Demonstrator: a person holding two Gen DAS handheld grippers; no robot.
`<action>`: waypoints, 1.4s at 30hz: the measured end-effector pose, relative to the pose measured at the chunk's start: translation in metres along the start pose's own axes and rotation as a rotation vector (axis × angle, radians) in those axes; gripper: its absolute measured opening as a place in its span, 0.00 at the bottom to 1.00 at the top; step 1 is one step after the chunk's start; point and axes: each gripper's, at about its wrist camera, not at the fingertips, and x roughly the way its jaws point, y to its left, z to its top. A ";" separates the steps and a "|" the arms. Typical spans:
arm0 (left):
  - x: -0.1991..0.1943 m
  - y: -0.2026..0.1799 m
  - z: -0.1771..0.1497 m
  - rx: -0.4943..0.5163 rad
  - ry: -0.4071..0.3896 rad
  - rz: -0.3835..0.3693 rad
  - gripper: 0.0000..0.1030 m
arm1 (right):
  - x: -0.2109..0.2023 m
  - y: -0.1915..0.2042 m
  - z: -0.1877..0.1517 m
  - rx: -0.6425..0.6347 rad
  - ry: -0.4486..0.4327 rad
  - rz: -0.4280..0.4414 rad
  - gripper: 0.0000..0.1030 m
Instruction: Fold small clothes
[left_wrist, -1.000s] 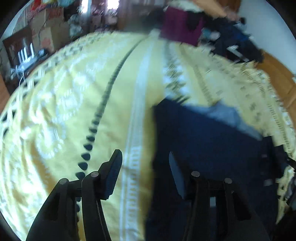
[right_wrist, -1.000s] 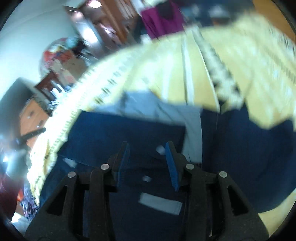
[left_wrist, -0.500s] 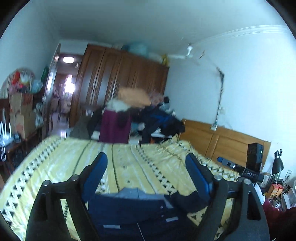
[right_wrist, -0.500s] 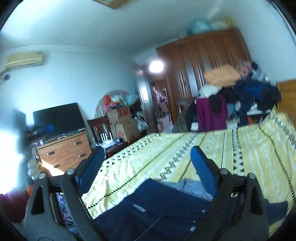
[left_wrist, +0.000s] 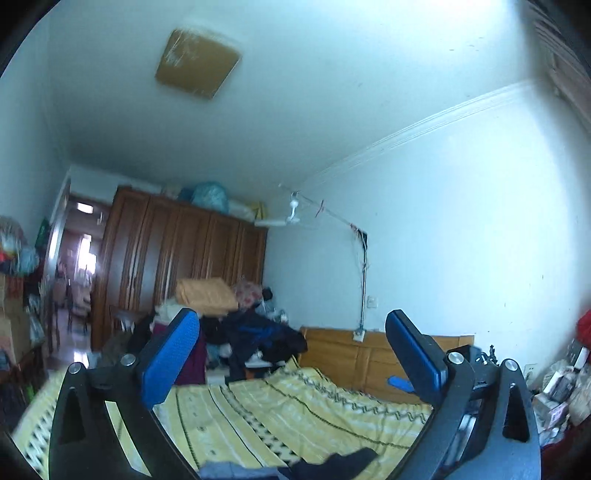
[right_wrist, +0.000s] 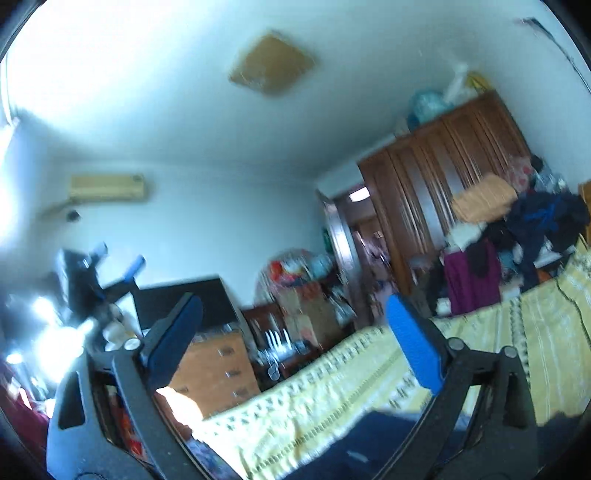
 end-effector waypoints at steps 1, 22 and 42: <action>-0.003 -0.004 0.012 0.009 -0.026 -0.012 1.00 | -0.006 0.004 0.014 -0.014 -0.025 -0.006 1.00; 0.207 0.100 -0.175 -0.037 0.346 0.128 1.00 | -0.017 -0.291 -0.078 0.208 0.429 -0.709 1.00; 0.363 0.163 -0.578 -0.262 0.891 0.218 1.00 | -0.153 -0.551 -0.302 0.867 0.605 -1.064 0.69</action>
